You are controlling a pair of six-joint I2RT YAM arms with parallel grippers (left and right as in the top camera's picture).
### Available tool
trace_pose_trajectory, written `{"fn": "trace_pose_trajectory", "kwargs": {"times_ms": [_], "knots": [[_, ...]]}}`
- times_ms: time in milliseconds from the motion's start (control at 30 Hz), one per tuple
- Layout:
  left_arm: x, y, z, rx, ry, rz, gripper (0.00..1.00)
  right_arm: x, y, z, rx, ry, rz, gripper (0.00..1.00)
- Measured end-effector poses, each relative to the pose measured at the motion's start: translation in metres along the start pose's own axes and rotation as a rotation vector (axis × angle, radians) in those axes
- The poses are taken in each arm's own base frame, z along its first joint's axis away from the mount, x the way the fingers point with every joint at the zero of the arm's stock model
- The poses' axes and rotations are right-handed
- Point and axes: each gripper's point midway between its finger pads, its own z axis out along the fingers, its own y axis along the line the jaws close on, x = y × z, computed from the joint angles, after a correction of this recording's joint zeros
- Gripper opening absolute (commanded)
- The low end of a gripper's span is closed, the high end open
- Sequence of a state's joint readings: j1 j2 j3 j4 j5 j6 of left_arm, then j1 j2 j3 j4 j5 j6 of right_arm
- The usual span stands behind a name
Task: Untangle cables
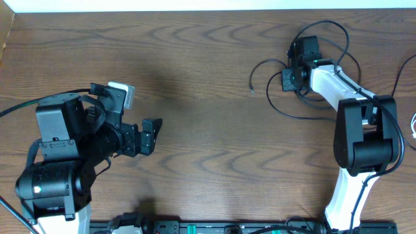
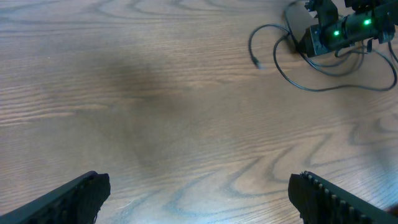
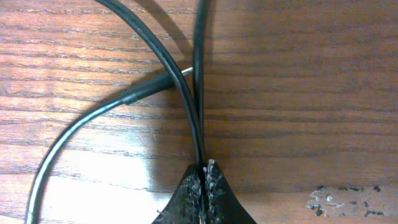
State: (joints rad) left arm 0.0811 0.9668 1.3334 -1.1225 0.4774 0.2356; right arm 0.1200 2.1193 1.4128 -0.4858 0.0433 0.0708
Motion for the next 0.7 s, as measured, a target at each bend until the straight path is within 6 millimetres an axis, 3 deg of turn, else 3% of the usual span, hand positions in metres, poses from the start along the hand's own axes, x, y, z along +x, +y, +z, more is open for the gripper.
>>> {"fn": "trace_pose_trajectory", "kwargs": {"times_ms": [267, 367, 433, 467, 500, 533, 600, 633, 700], "knots": [[0.0, 0.0, 0.0, 0.0, 0.001, 0.0, 0.98, 0.016, 0.007, -0.008, -0.052, 0.068, -0.005, 0.01], [0.001, 0.0, 0.0, 0.001, 0.005, -0.003, 0.98, 0.027, 0.006, -0.02, -0.069, 0.096, 0.003, 0.01], [0.002, -0.001, 0.0, 0.005, 0.009, -0.004, 0.98, 0.017, -0.005, -0.041, -0.052, 0.048, 0.019, 0.01], [0.002, -0.002, 0.0, 0.009, 0.01, -0.005, 0.98, -0.019, -0.032, -0.098, 0.008, -0.119, 0.059, 0.01], [0.002, -0.002, 0.0, 0.009, 0.009, -0.005, 0.98, -0.032, -0.046, -0.122, 0.039, -0.189, 0.079, 0.01], [0.002, -0.002, 0.0, 0.009, 0.007, -0.004, 0.98, -0.047, -0.068, -0.158, 0.091, -0.29, 0.107, 0.01], [0.002, -0.002, 0.0, 0.012, 0.008, -0.005, 0.98, -0.058, -0.109, -0.215, 0.182, -0.42, 0.164, 0.01], [0.002, -0.002, 0.0, 0.013, 0.008, -0.005, 0.98, -0.06, -0.14, -0.253, 0.256, -0.498, 0.212, 0.01], [0.002, -0.002, 0.0, 0.013, 0.008, -0.004, 0.98, -0.042, -0.202, -0.303, 0.402, -0.569, 0.323, 0.01]]}}
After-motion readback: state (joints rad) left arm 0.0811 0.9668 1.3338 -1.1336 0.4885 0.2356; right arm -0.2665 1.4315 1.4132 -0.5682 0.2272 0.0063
